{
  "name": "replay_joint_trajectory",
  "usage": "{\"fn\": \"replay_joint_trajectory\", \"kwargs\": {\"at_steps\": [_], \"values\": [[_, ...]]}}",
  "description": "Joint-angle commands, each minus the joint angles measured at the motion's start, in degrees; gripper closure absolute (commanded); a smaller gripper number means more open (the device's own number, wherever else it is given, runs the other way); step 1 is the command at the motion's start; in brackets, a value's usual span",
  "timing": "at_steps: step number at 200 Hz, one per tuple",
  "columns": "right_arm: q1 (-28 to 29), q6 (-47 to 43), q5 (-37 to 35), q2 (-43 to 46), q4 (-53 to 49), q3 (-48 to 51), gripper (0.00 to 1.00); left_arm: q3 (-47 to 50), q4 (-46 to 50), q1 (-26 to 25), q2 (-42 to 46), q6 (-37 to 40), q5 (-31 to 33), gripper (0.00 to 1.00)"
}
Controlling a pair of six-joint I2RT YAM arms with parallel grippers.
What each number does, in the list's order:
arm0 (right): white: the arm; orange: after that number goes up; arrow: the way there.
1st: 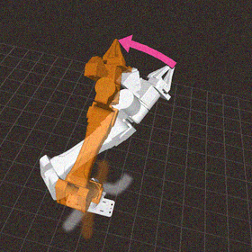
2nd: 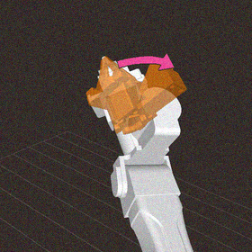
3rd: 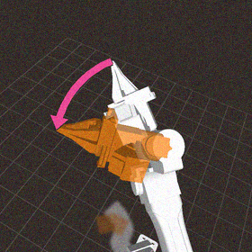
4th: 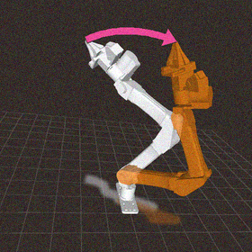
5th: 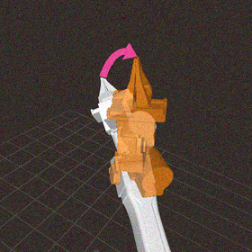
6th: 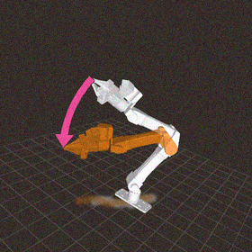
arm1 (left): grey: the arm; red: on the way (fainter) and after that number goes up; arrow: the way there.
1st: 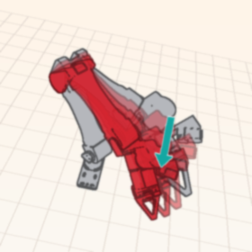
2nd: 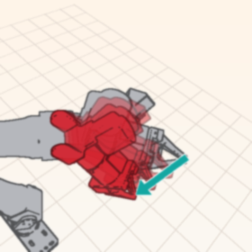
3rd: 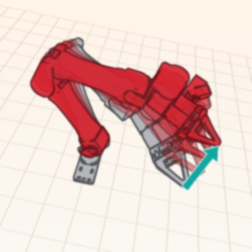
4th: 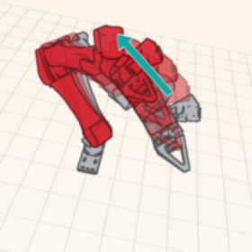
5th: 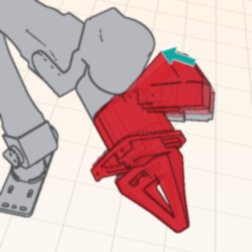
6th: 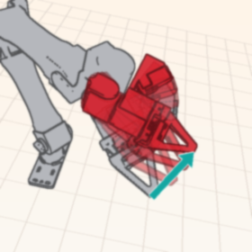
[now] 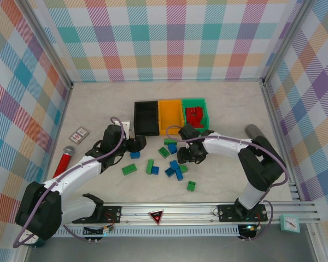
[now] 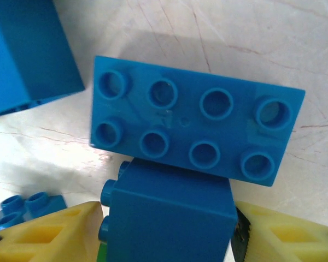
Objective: Sort the legos into containers by color
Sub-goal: Pick up the lego from the center of the table.
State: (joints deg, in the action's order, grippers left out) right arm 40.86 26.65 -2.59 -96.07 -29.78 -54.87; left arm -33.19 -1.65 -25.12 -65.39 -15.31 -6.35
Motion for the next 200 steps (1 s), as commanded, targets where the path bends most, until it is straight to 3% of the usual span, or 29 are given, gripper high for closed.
{"fn": "replay_joint_trajectory", "kwargs": {"at_steps": [1, 71, 159, 200], "values": [[0.36, 0.82, -1.34, -0.16, -1.38, -1.38, 0.37, -1.07, -0.1, -0.55, 0.3, 0.86, 0.41, 0.28], [0.35, 0.77, -1.64, 1.11, -1.72, -1.3, 0.52, -1.09, 0.04, -0.5, 0.39, 0.85, 0.3, 0.28], [0.35, 1.15, -1.57, 7.39, -3.2, -1.7, 0.55, -1.09, 0.09, -0.63, 0.64, 0.91, 0.37, 0.28], [0.36, -0.64, -1.86, 8.32, -3.19, -7.17, 0.55, -1.17, 0.02, -0.63, 0.11, 0.9, 0.37, 0.28]]}}
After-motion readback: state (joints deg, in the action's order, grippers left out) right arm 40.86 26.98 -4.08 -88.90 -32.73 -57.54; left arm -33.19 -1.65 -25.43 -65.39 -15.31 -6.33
